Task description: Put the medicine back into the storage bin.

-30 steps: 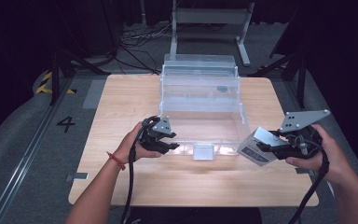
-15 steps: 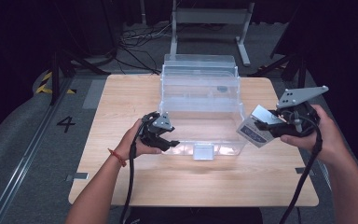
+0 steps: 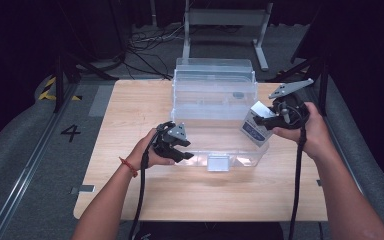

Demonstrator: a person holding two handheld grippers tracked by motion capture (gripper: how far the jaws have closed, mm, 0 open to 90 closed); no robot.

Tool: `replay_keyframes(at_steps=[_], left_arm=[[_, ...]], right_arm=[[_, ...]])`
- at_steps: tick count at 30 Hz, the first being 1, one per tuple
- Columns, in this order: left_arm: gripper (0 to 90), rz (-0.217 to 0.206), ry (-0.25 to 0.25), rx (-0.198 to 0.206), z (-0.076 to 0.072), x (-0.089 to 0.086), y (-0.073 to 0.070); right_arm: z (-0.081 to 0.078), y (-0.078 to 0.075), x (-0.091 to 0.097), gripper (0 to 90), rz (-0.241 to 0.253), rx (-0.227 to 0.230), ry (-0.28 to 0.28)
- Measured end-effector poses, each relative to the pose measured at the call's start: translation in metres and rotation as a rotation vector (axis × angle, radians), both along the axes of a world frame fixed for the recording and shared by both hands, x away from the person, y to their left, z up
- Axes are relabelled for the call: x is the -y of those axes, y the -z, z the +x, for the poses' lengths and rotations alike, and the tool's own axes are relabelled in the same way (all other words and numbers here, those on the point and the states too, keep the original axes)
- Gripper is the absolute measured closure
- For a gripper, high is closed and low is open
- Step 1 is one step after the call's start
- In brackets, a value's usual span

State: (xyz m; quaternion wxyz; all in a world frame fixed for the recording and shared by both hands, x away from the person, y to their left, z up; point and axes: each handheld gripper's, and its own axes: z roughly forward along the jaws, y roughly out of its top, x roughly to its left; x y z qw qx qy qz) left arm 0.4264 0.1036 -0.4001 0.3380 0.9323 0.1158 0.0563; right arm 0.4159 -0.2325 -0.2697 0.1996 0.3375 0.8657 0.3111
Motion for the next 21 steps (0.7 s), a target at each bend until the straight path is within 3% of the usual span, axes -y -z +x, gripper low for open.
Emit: replay_keyframes(at_steps=[6, 9, 21], left_arm=[[60.4, -0.029, 0.022, -0.021, 0.000, -0.003, 0.001], [63.1, -0.012, 0.028, -0.016, -0.001, -0.003, 0.002], [63.3, -0.023, 0.020, -0.019, -0.001, -0.004, 0.003]], right_arm=[[0.010, 0.014, -0.009, 55.3, -0.003, -0.021, 0.017], [0.014, 0.022, -0.013, 55.3, -0.016, -0.026, 0.024], [0.026, 0.058, -0.014, 55.2, -0.044, -0.072, 0.063]])
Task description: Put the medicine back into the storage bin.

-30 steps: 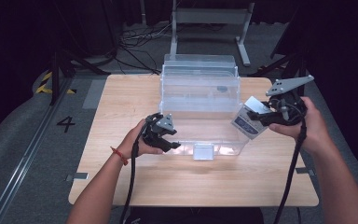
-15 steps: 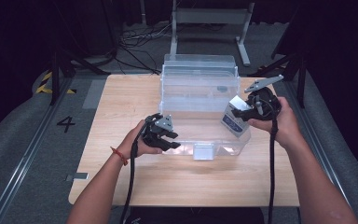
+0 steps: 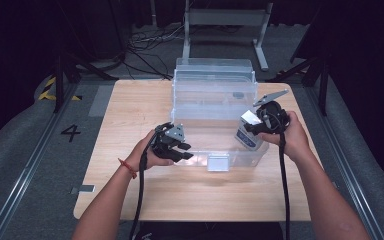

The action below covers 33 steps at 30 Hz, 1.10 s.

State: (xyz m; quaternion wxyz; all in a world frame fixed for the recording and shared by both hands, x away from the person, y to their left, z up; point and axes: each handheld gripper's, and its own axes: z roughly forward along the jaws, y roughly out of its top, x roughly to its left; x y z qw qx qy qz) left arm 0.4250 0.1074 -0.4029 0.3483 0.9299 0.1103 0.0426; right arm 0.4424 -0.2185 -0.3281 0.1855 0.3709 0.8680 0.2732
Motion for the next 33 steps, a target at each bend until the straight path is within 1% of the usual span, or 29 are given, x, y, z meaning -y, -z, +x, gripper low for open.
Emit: replay_keyframes(at_steps=[3, 6, 7, 11, 15, 18, 21, 25, 26, 27, 28, 30, 31, 33], left_arm=[[63.3, 0.001, -0.004, -0.001, 0.000, 0.000, 0.000], [63.2, 0.005, -0.005, 0.005, -0.001, 0.000, 0.001], [63.1, 0.006, -0.005, 0.005, -0.001, 0.000, 0.001], [62.4, 0.013, -0.016, 0.001, -0.001, 0.000, 0.001], [62.1, 0.014, -0.021, 0.007, -0.002, 0.000, 0.001], [62.2, 0.020, -0.016, 0.011, -0.002, 0.000, 0.002], [62.2, 0.022, -0.017, 0.011, -0.002, -0.001, 0.002], [61.9, 0.024, -0.019, 0.013, -0.002, 0.000, 0.002], [62.0, 0.023, -0.018, 0.013, -0.002, 0.000, 0.002], [62.0, 0.025, -0.017, 0.012, -0.002, 0.000, 0.002], [61.8, 0.023, -0.019, 0.013, -0.002, 0.000, 0.002], [61.4, 0.024, -0.018, 0.013, -0.002, 0.000, 0.002], [61.3, 0.024, -0.018, 0.013, -0.002, 0.000, 0.002], [61.0, 0.023, -0.017, 0.012, -0.002, 0.000, 0.002]], right_arm=[[0.001, 0.009, 0.002, 55.2, 0.005, -0.023, 0.018], [0.001, 0.015, 0.003, 55.1, 0.009, -0.046, 0.019], [0.002, 0.019, 0.003, 55.1, 0.007, -0.047, 0.025], [0.002, 0.023, 0.004, 54.9, 0.001, -0.062, 0.028], [0.003, 0.029, 0.005, 54.4, -0.014, -0.068, 0.027], [0.002, 0.029, 0.007, 54.1, -0.002, -0.063, 0.032], [0.001, 0.028, 0.010, 52.6, -0.006, -0.057, 0.040], [0.000, 0.025, 0.015, 45.8, -0.007, -0.050, 0.052], [-0.002, 0.023, 0.020, 43.4, -0.001, -0.046, 0.058], [-0.002, 0.023, 0.020, 43.4, -0.001, -0.046, 0.058], [-0.004, 0.022, 0.024, 40.9, 0.007, -0.040, 0.061], [-0.005, 0.021, 0.026, 39.7, 0.008, -0.035, 0.063], [-0.007, 0.019, 0.029, 39.5, 0.018, -0.035, 0.058], [-0.012, 0.017, 0.033, 37.8, 0.019, -0.028, 0.048]])
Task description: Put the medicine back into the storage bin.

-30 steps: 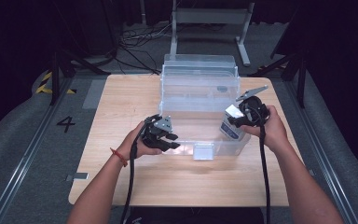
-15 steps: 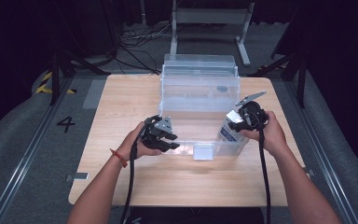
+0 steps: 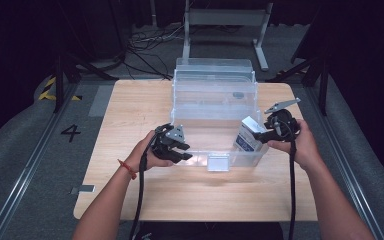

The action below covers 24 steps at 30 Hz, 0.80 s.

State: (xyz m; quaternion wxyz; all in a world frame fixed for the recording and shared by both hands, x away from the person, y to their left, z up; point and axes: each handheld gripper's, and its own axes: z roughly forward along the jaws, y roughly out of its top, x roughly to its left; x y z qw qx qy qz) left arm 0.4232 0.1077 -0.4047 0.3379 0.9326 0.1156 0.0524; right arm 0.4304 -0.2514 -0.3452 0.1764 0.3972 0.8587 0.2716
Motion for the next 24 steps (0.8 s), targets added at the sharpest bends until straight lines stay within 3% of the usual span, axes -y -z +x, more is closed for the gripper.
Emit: replay_keyframes(at_steps=[7, 17, 24], left_arm=[[60.7, -0.003, -0.003, 0.001, 0.000, 0.000, 0.000], [60.4, 0.000, -0.007, -0.006, -0.001, -0.001, 0.001], [60.3, 0.001, -0.010, -0.003, -0.001, -0.001, 0.001]], right_arm=[[-0.016, 0.002, 0.011, 36.6, -0.008, 0.008, -0.028], [-0.022, 0.010, 0.011, 49.7, -0.014, 0.003, -0.056], [-0.021, 0.013, 0.009, 43.7, -0.005, 0.018, -0.038]])
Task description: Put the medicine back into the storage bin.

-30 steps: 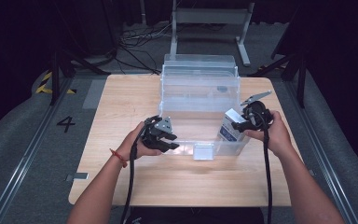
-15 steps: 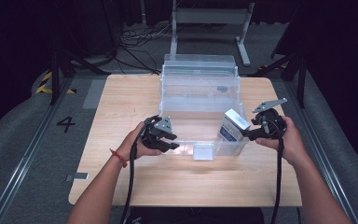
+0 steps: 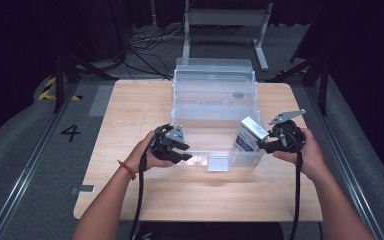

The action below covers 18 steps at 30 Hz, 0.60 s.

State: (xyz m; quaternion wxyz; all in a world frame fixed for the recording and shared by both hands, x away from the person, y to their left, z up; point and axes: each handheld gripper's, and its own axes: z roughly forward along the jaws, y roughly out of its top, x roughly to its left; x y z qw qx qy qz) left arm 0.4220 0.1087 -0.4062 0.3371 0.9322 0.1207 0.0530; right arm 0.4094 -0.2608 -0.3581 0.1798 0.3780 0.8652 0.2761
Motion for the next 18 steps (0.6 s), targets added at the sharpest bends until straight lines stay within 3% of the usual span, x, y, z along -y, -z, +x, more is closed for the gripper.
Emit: replay_keyframes(at_steps=[10, 18], left_arm=[[61.3, -0.009, -0.001, 0.002, 0.000, -0.001, 0.000], [64.3, -0.005, 0.004, 0.006, 0.001, -0.001, 0.001]], right_arm=[[0.004, -0.001, -0.010, 51.9, 0.013, 0.038, 0.023], [0.006, 0.000, -0.010, 54.8, 0.054, 0.024, 0.055]])
